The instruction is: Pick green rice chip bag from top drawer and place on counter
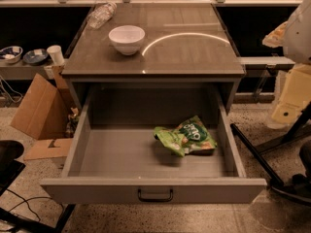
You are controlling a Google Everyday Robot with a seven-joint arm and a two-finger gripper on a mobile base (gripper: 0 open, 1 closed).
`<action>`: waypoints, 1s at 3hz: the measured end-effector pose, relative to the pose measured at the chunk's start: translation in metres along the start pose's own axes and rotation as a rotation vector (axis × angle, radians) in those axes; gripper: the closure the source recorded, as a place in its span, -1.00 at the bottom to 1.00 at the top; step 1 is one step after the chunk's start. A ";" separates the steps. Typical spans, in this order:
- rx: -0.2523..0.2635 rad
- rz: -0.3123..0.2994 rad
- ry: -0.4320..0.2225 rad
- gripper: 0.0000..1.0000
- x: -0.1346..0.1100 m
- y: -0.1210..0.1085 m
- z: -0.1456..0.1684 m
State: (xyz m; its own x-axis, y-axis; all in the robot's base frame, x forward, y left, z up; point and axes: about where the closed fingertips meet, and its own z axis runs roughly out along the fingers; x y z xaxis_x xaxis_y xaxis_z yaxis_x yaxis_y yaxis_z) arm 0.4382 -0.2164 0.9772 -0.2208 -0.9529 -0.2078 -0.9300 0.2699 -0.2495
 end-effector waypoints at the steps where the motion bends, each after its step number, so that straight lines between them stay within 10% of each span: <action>1: 0.004 -0.001 -0.001 -1.00 -0.001 0.000 0.000; 3: -0.030 -0.101 -0.096 -1.00 -0.012 -0.002 0.091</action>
Offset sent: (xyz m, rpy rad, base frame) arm 0.0294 0.0235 -0.0794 0.0569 0.0008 0.1193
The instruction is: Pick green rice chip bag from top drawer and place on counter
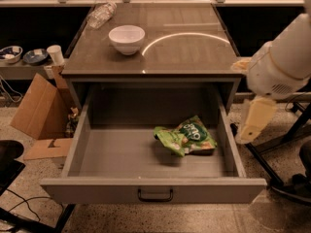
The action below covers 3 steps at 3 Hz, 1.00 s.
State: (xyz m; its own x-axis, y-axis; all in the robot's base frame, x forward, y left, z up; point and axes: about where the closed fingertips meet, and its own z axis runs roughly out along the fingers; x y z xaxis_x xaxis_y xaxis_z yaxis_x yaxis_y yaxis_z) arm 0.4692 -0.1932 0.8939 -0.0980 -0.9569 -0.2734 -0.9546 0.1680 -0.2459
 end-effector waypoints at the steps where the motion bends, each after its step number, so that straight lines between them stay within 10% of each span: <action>1: 0.017 -0.106 -0.044 -1.00 -0.011 -0.016 0.070; 3: -0.018 -0.256 -0.043 -1.00 -0.024 -0.033 0.206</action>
Offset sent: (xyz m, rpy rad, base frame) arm 0.1072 0.0809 -0.1853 -0.0493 -0.1229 0.3263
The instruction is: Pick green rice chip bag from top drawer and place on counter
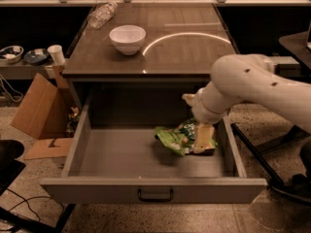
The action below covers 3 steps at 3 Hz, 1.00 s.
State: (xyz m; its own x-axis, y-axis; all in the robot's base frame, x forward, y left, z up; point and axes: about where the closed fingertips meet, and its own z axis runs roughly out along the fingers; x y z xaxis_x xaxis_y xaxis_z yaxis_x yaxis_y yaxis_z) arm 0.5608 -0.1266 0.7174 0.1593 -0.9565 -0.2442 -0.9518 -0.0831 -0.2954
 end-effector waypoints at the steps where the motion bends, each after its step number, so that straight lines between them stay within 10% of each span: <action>1: -0.082 0.006 0.013 -0.66 0.014 0.007 0.062; 3: -0.101 0.008 0.011 0.25 0.016 0.012 0.073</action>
Offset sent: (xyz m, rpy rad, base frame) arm 0.0094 0.0029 -0.0494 -0.0189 0.0608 0.0098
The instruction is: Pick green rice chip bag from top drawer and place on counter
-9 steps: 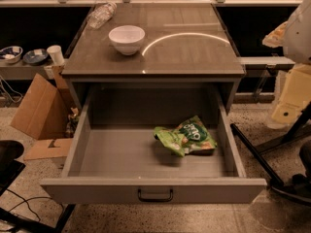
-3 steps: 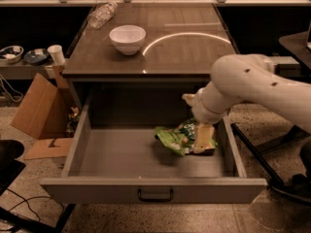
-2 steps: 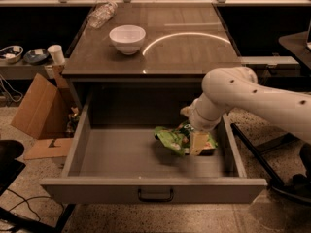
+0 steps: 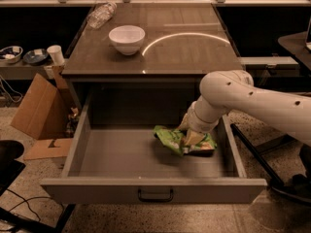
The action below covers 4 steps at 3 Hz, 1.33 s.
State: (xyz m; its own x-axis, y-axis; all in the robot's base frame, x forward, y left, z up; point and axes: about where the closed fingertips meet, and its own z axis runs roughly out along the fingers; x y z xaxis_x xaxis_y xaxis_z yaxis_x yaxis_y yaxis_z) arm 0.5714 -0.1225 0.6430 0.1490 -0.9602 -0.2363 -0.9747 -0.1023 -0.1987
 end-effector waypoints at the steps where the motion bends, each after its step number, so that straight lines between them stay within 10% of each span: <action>1: 0.000 0.000 0.000 0.70 0.000 0.000 0.000; 3: 0.036 0.026 -0.009 1.00 -0.007 0.007 -0.032; 4: 0.110 0.010 0.078 1.00 -0.025 -0.004 -0.137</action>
Offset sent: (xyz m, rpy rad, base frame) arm -0.0036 0.0012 0.0055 0.0216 -0.0041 -0.0102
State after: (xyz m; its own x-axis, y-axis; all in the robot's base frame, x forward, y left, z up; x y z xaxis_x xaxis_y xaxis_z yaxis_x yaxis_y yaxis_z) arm 0.5489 -0.1341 0.7799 0.1220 -0.9787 -0.1654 -0.9513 -0.0678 -0.3007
